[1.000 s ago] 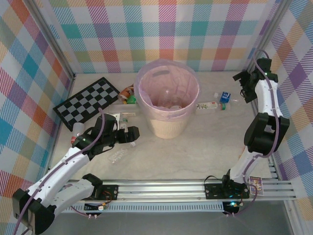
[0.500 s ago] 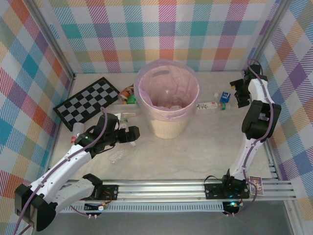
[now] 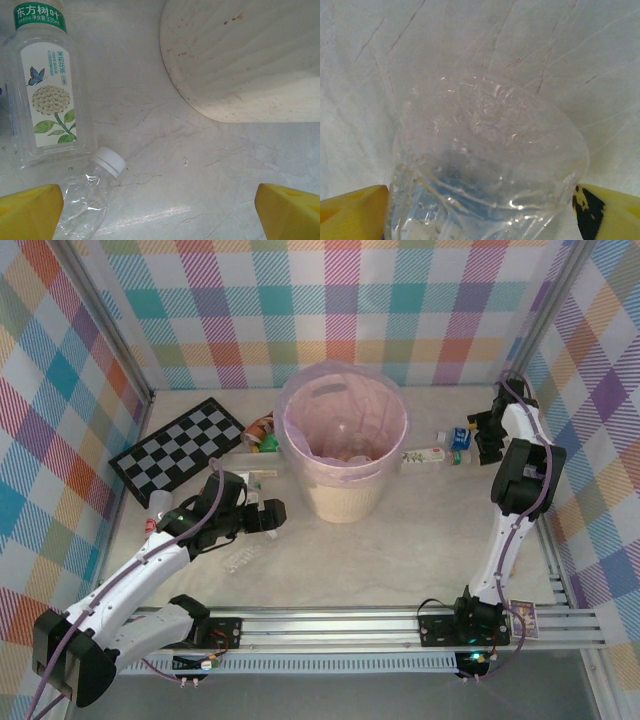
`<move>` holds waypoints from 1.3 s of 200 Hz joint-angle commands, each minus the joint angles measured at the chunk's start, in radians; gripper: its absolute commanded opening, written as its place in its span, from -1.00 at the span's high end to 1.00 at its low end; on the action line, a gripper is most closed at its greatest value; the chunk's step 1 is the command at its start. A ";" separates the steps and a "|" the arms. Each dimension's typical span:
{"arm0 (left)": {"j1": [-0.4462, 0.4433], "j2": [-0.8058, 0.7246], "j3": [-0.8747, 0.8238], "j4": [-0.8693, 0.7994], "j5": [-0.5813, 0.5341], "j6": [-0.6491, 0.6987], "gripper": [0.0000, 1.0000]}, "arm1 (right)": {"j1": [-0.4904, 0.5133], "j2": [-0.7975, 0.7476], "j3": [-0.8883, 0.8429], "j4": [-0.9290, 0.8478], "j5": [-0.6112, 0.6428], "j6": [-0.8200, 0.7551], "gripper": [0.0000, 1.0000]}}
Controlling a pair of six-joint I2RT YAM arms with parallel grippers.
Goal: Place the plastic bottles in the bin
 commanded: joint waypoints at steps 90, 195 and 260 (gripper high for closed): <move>0.007 0.042 0.070 0.002 0.022 0.044 -0.96 | -0.021 -0.025 -0.058 0.058 -0.047 0.090 -0.42; 0.007 0.060 0.078 0.039 0.058 0.044 -0.96 | -0.038 -0.241 -0.039 0.055 -0.141 0.010 -0.27; 0.007 0.013 0.065 0.039 0.054 0.042 -0.97 | -0.035 -0.478 -0.121 0.100 -0.253 -0.021 -0.13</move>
